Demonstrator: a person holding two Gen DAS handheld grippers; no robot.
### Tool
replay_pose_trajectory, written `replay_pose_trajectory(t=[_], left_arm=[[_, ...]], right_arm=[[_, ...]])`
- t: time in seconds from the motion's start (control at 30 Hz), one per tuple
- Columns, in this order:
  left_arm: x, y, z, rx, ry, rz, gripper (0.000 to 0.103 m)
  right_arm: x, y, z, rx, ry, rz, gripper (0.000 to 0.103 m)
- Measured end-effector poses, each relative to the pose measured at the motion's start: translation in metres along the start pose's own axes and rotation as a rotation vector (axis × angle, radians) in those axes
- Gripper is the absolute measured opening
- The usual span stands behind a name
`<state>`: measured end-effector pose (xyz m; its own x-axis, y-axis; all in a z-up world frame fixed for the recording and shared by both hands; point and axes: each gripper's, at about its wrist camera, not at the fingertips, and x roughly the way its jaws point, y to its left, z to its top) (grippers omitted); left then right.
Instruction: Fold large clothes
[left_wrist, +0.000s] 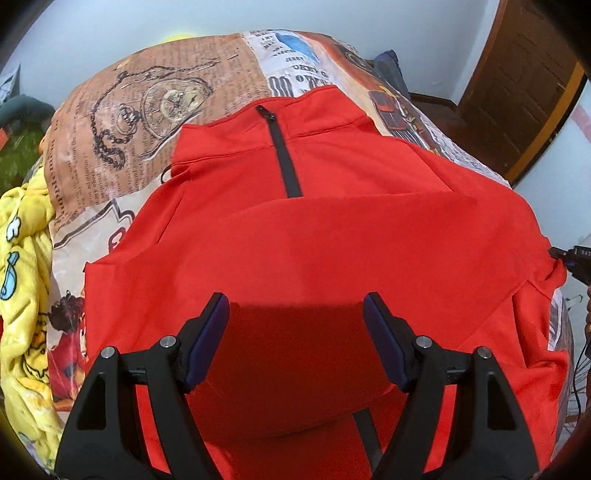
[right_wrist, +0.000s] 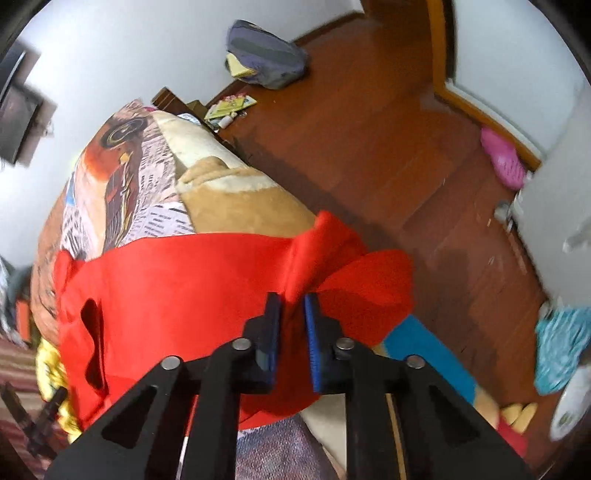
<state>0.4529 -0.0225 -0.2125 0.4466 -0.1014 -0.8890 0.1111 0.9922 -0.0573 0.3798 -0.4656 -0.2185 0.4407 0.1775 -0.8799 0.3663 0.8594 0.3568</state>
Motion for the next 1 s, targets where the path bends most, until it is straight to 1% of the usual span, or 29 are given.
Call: replay_pose_trajectory(t=[0.03, 0.13, 0.23, 0.27, 0.37, 0.43, 0.5, 0.53, 0.6, 0.63, 0.67, 0.7, 0.73, 0.8, 0.87, 0.9, 1.0], left_arm=[[-0.002, 0.001, -0.001, -0.001, -0.002, 0.001, 0.074], [-0.012, 0.004, -0.003, 0.003, -0.016, 0.007, 0.074], [-0.025, 0.007, -0.004, 0.004, -0.04, 0.01, 0.074], [-0.029, 0.008, -0.004, 0.003, -0.047, 0.009, 0.074], [-0.045, 0.014, -0.005, -0.006, -0.078, 0.004, 0.074], [-0.053, 0.018, -0.006, -0.013, -0.093, 0.004, 0.074], [-0.058, 0.021, -0.007, -0.019, -0.098, -0.001, 0.074], [-0.06, 0.023, -0.009, -0.021, -0.1, -0.002, 0.074], [-0.063, 0.025, -0.012, -0.021, -0.102, -0.005, 0.074], [-0.064, 0.027, -0.014, -0.019, -0.102, -0.006, 0.074], [-0.065, 0.028, -0.017, -0.018, -0.101, -0.008, 0.074], [-0.065, 0.028, -0.019, -0.017, -0.099, -0.01, 0.074], [-0.064, 0.03, -0.02, -0.016, -0.097, -0.011, 0.074], [-0.061, 0.032, -0.023, -0.014, -0.092, -0.009, 0.074], [-0.057, 0.033, -0.025, -0.017, -0.084, -0.008, 0.074], [-0.054, 0.034, -0.026, -0.021, -0.077, -0.012, 0.074], [-0.045, 0.036, -0.027, -0.038, -0.056, -0.029, 0.074]], right_arm=[[-0.004, 0.002, 0.002, -0.012, -0.012, 0.013, 0.003], [-0.027, 0.02, 0.007, -0.038, -0.07, 0.057, 0.003], [-0.061, 0.055, 0.011, -0.128, -0.153, 0.081, 0.002], [-0.068, 0.063, 0.011, -0.148, -0.168, 0.092, 0.002], [-0.098, 0.11, 0.009, -0.238, -0.23, 0.16, 0.002], [-0.11, 0.134, 0.004, -0.286, -0.248, 0.196, 0.002], [-0.113, 0.152, -0.004, -0.327, -0.245, 0.206, 0.002], [-0.111, 0.158, -0.007, -0.345, -0.24, 0.203, 0.003], [-0.102, 0.16, -0.014, -0.368, -0.22, 0.16, 0.005], [-0.094, 0.159, -0.016, -0.369, -0.2, 0.141, 0.015], [-0.089, 0.158, -0.016, -0.362, -0.182, 0.127, 0.037], [-0.079, 0.148, -0.018, -0.334, -0.149, 0.102, 0.051], [-0.074, 0.141, -0.019, -0.306, -0.139, 0.094, 0.066], [-0.068, 0.124, -0.02, -0.256, -0.127, 0.066, 0.068], [-0.056, 0.104, -0.019, -0.196, -0.079, 0.029, 0.068], [-0.045, 0.085, -0.018, -0.144, -0.039, 0.02, 0.068], [-0.027, 0.044, -0.017, -0.029, 0.039, -0.01, 0.068]])
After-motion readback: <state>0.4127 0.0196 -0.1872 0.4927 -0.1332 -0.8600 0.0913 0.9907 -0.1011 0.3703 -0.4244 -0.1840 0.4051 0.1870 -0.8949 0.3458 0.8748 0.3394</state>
